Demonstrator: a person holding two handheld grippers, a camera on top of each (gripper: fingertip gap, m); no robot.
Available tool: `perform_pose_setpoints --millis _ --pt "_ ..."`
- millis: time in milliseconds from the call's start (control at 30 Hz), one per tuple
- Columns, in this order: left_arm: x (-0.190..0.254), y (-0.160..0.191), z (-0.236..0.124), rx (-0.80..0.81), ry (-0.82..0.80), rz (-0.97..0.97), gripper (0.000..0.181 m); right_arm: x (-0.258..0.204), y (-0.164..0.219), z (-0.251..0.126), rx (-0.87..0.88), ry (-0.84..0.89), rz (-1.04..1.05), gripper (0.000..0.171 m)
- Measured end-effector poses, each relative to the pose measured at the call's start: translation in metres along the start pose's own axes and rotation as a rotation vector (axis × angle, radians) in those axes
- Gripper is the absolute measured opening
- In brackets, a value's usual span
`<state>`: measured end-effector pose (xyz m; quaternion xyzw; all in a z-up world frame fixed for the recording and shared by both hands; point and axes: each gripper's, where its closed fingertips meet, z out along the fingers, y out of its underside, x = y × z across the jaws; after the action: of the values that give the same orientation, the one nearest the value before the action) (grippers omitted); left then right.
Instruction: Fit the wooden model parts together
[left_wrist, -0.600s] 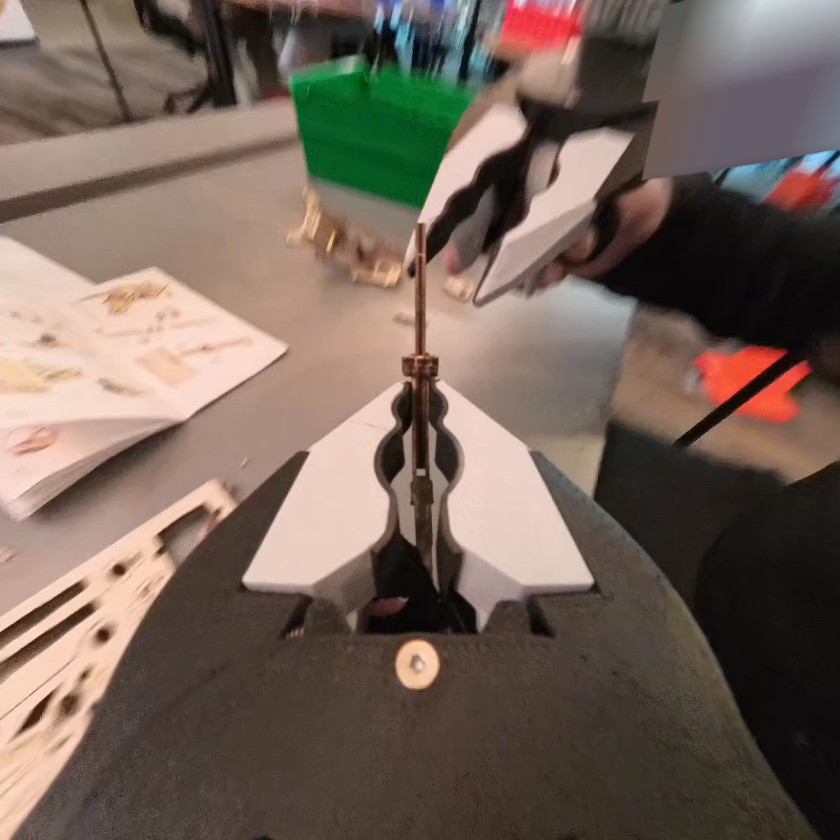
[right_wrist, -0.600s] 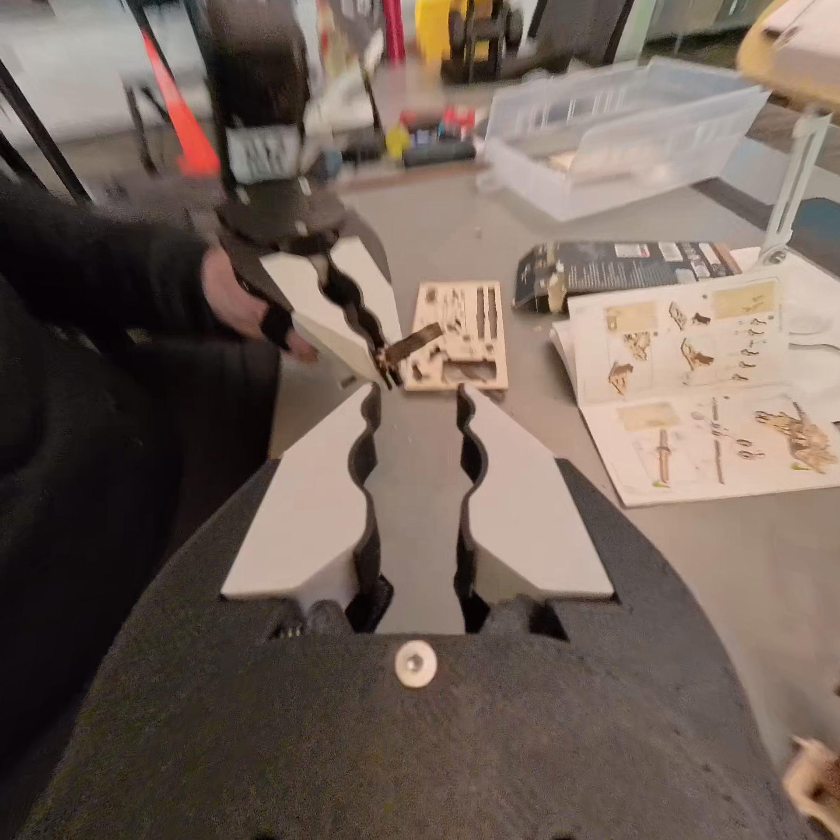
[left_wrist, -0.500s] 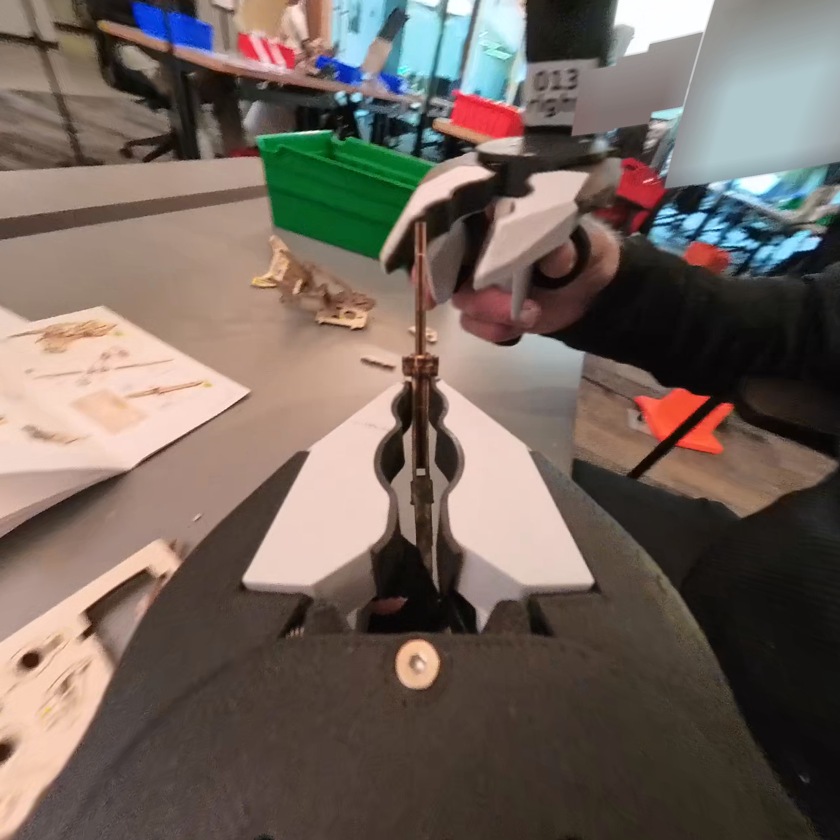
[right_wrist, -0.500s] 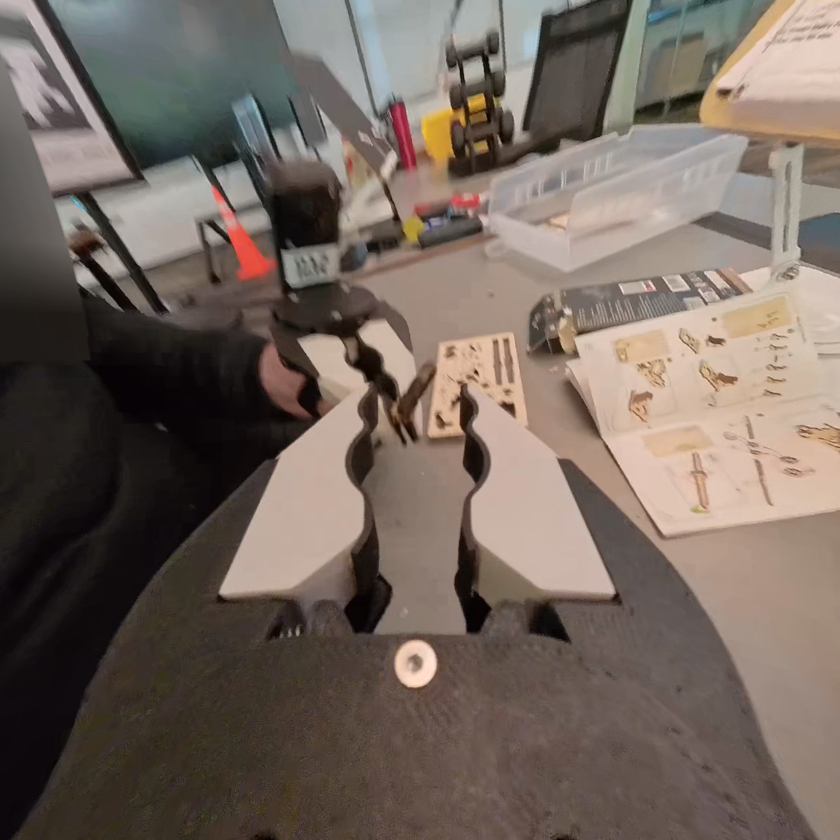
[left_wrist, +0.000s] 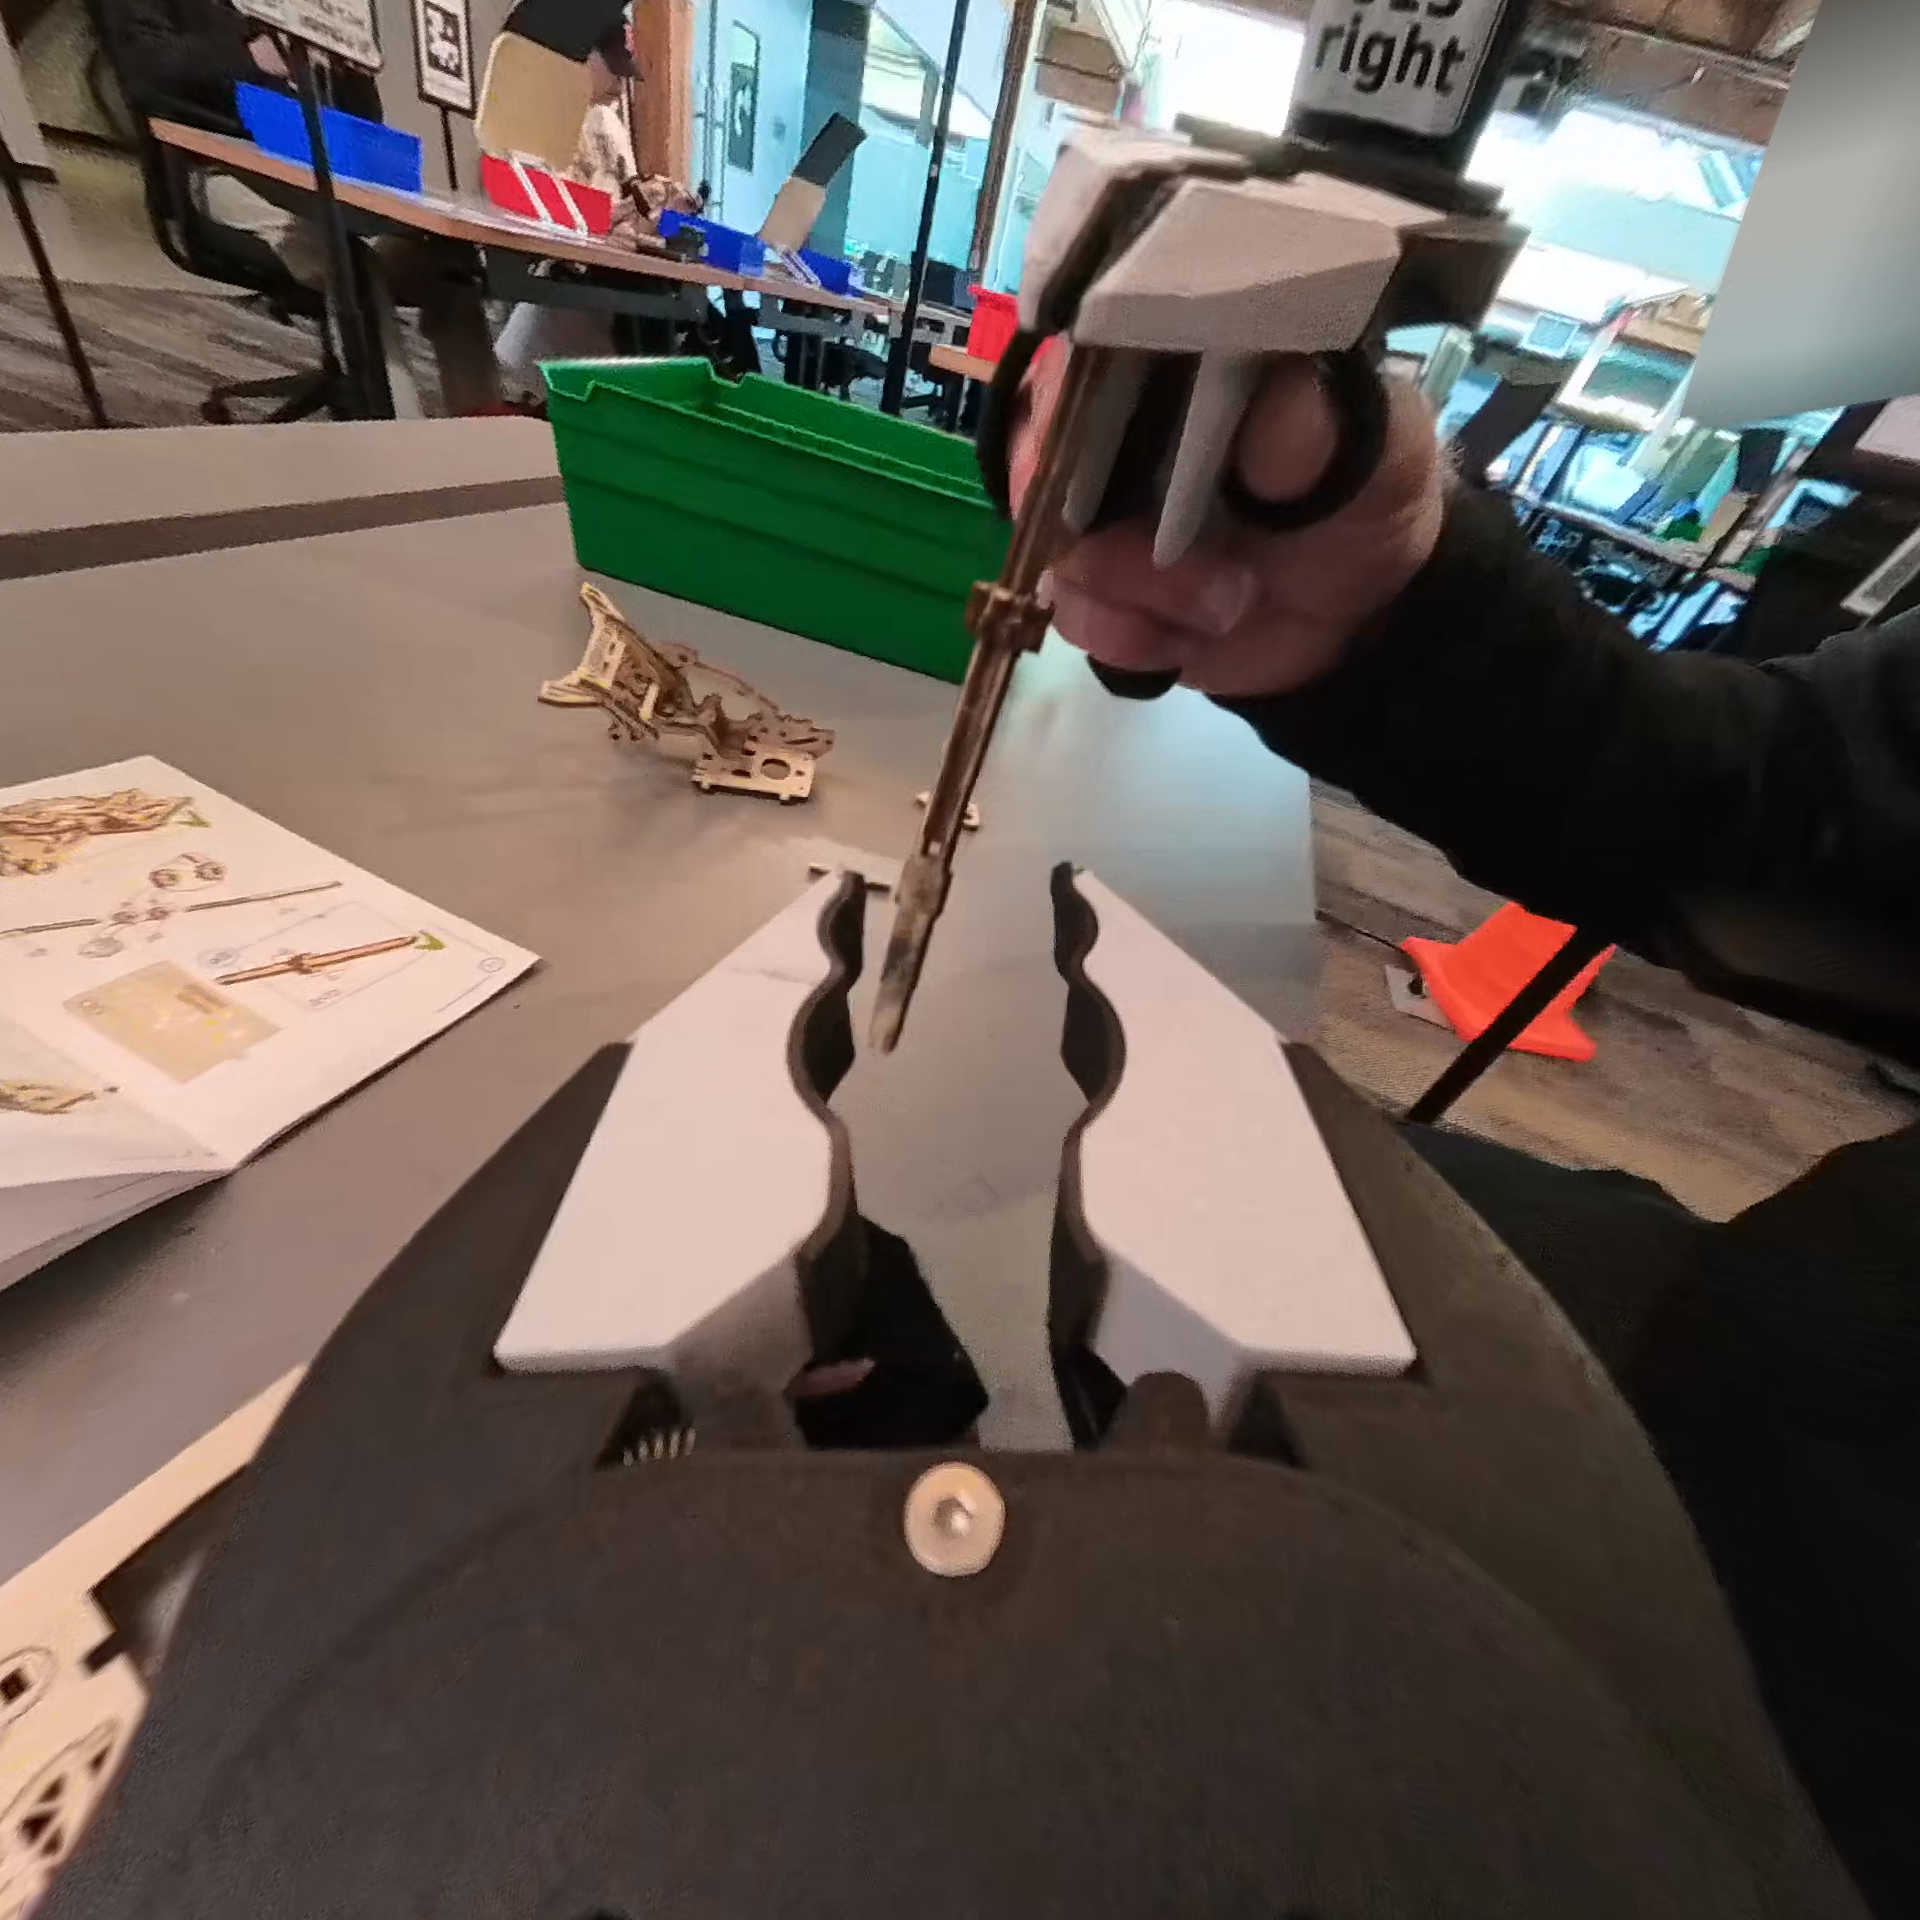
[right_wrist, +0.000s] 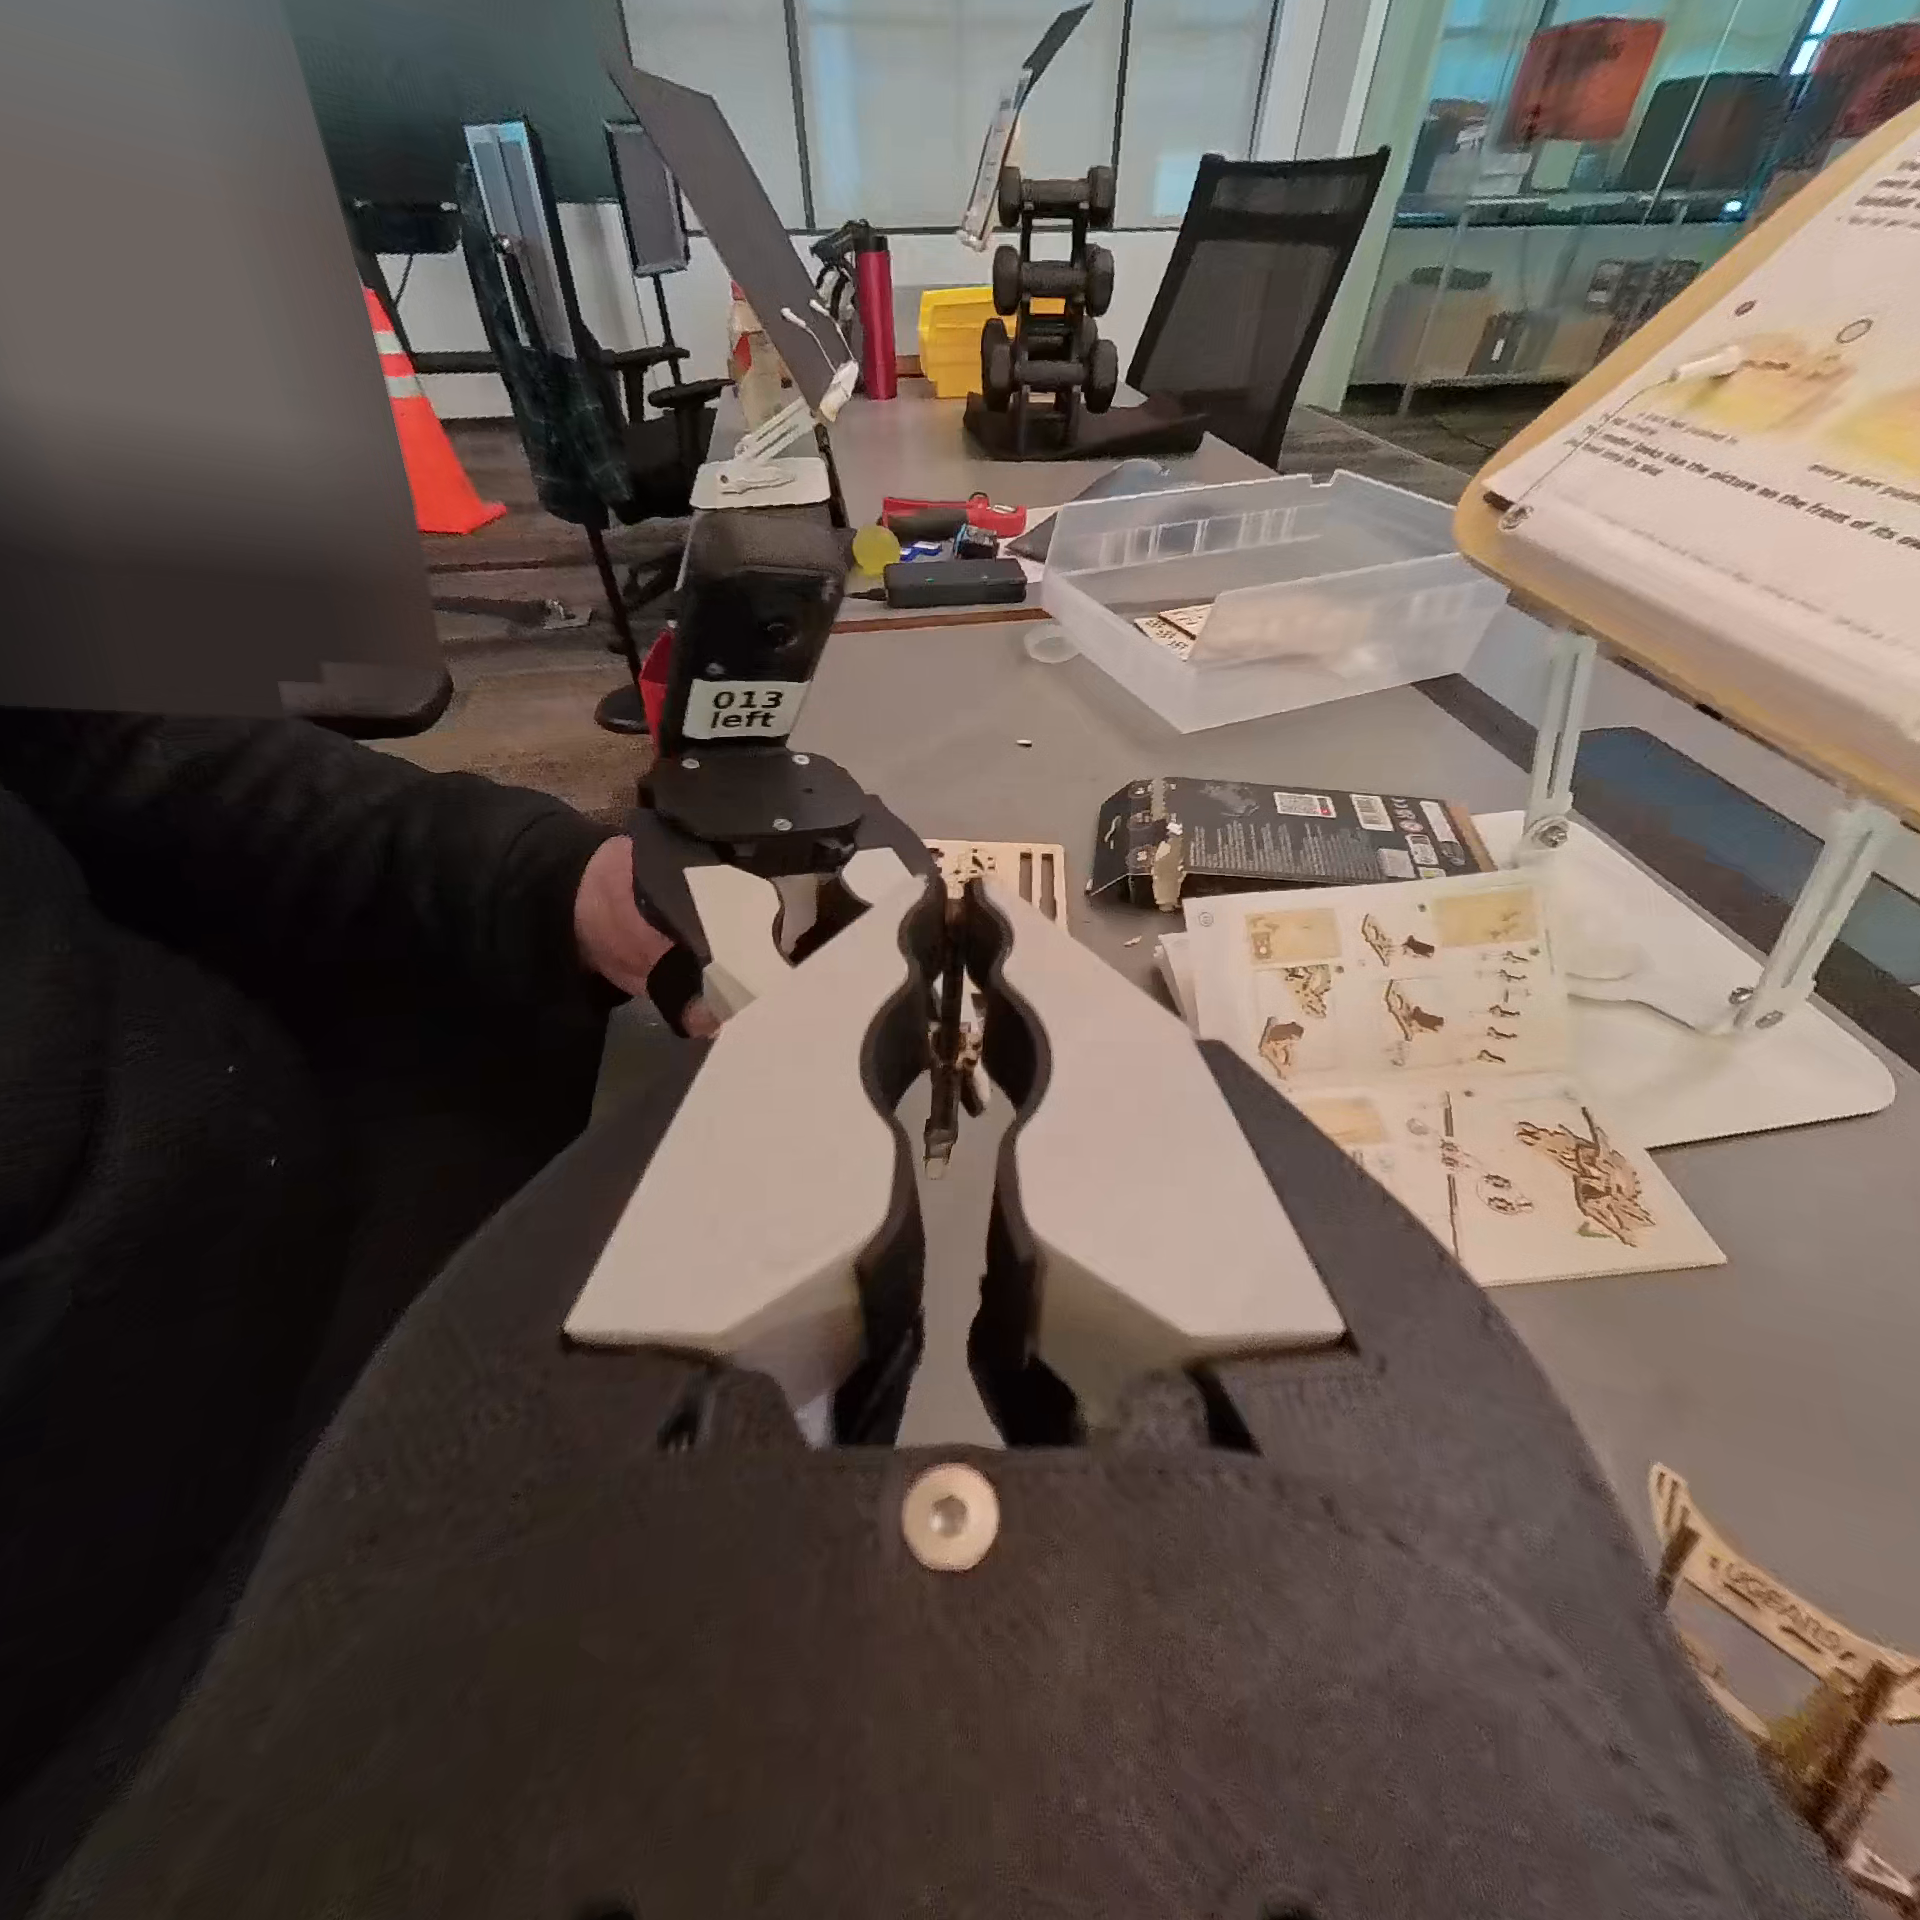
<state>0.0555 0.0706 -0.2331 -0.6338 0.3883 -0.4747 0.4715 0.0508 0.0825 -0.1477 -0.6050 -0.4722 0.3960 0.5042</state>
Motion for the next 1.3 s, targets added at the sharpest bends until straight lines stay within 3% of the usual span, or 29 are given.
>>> perform_pose_setpoints --millis 167,233,500,900,1000,1300 --pt "-0.010 0.024 0.013 -0.196 -0.142 0.212 0.032 0.017 0.003 0.003 0.020 0.032 0.120 0.000" --pt "-0.019 0.027 0.013 -0.206 -0.211 0.250 0.009 0.019 0.004 0.003 0.023 0.035 0.162 0.000" --pt "-0.003 0.015 0.024 -0.095 0.034 -0.040 0.005 0.040 0.003 -0.004 0.088 0.057 0.371 0.001" --pt "0.028 -0.021 0.021 0.129 0.465 -0.440 0.005 0.041 -0.007 0.006 0.098 -0.061 0.464 0.005" --pt "0.032 -0.024 0.020 0.162 0.504 -0.464 0.005 0.040 -0.008 0.008 0.088 -0.062 0.445 0.005" --pt "0.017 -0.029 0.021 0.184 0.331 -0.393 0.005 0.051 -0.015 0.000 0.255 0.041 0.432 0.004"
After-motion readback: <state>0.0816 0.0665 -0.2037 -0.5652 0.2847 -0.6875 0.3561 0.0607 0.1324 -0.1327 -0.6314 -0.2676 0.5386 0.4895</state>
